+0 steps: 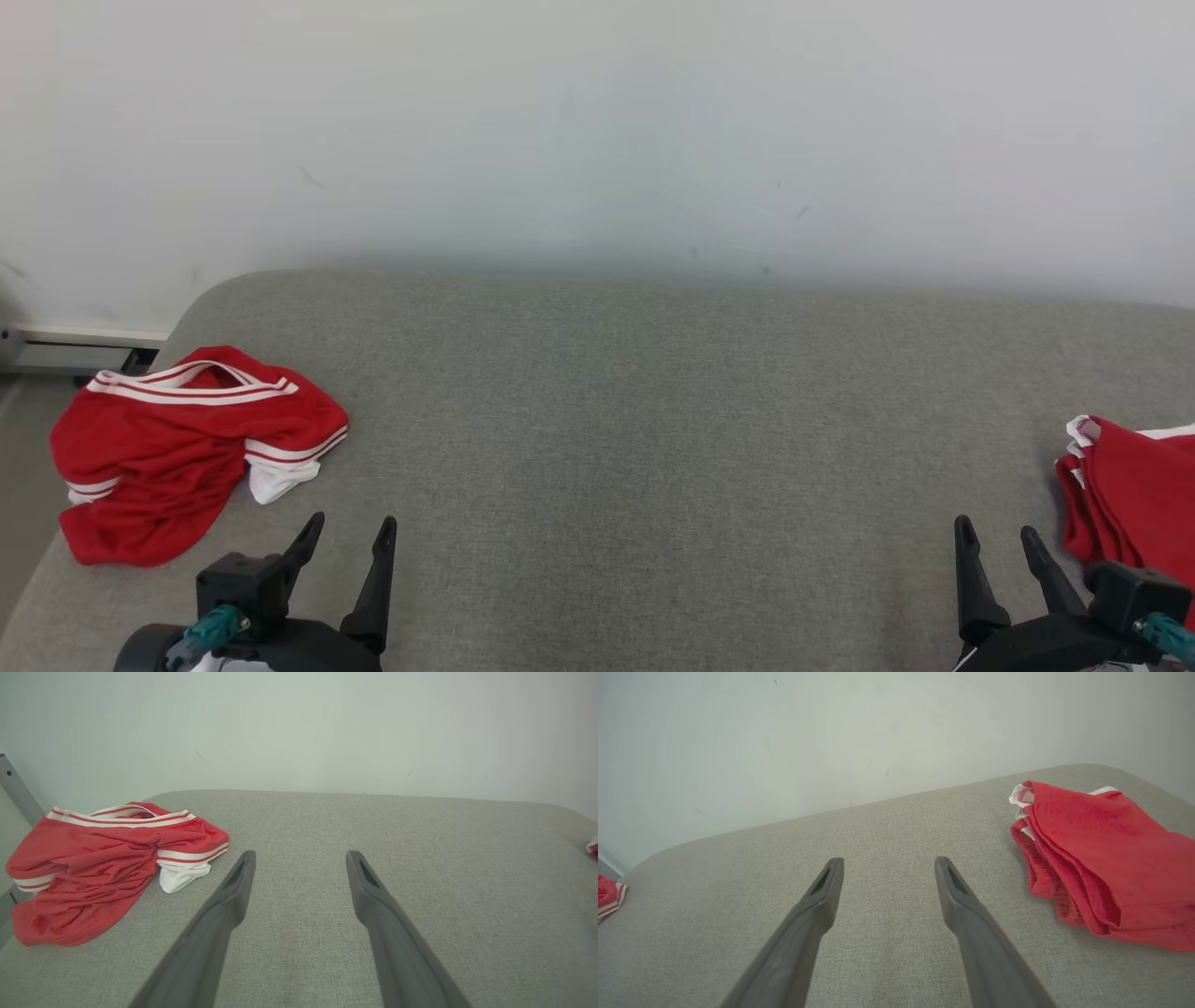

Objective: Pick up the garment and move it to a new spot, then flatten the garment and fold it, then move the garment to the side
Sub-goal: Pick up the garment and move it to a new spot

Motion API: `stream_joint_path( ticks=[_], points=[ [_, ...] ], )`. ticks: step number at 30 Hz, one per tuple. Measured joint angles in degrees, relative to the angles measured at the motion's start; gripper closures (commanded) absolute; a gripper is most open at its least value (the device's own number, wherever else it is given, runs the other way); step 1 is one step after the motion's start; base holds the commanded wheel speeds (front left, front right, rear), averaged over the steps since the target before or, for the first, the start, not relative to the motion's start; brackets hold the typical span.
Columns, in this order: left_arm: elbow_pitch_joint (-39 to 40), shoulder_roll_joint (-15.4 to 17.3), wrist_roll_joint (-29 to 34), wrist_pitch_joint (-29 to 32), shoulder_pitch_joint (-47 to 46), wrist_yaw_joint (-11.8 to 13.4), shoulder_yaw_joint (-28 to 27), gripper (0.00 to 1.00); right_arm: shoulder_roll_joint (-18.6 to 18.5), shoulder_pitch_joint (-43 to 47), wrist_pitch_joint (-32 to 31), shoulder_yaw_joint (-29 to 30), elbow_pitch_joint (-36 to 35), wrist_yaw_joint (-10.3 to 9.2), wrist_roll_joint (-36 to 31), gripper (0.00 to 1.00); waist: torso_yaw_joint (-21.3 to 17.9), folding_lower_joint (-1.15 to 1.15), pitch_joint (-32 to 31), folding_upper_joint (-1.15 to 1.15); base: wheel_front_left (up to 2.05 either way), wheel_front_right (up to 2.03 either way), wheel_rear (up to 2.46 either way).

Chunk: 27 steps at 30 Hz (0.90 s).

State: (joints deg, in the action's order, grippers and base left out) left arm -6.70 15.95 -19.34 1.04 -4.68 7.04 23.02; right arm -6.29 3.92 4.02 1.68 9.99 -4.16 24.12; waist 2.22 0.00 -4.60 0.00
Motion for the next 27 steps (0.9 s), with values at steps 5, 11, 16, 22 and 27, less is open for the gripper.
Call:
stream_joint_path(
  ticks=[5, 11, 16, 22, 27],
  points=[
    [0.2, 0.4, 0.6, 0.4, -0.4, 0.0, -0.1, 0.0, 0.0, 0.1, -0.5, -0.3, -0.6, -0.4, 0.1, 0.0, 2.8, 0.0, 0.2, 0.0, 0.0, 0.0, 0.0],
    [1.8, 2.1, 0.7, 0.4, 2.0, 0.0, -2.9, 0.0, 0.7, -3.2, -1.6, -3.2, -0.2, 0.19, 0.0, 0.0, 7.1, 0.0, 0.5, 0.0, 0.0, 0.0, 0.0],
    [2.8, 2.3, 0.9, 0.4, 4.4, 0.0, -4.3, 0.0, 0.8, -5.0, -2.5, -4.6, 0.6, 0.65, 0.0, 0.0, 10.3, 0.0, 0.7, 0.0, 0.0, 0.0, 0.0],
    [4.5, 2.2, 1.5, 0.4, 4.9, 0.1, -6.2, 0.0, 1.1, -6.0, -3.4, -5.6, 1.3, 0.71, 0.0, 0.0, 15.2, 0.0, 1.0, 0.0, 0.0, 0.0, 0.0],
    [5.5, 1.6, 1.7, 0.5, 5.5, 0.1, -6.5, 0.0, 1.2, -7.0, -3.6, -5.6, 0.8, 0.87, -0.1, 0.0, 19.3, 0.0, 1.7, 0.0, 0.0, 0.0, 0.0]
  ],
)
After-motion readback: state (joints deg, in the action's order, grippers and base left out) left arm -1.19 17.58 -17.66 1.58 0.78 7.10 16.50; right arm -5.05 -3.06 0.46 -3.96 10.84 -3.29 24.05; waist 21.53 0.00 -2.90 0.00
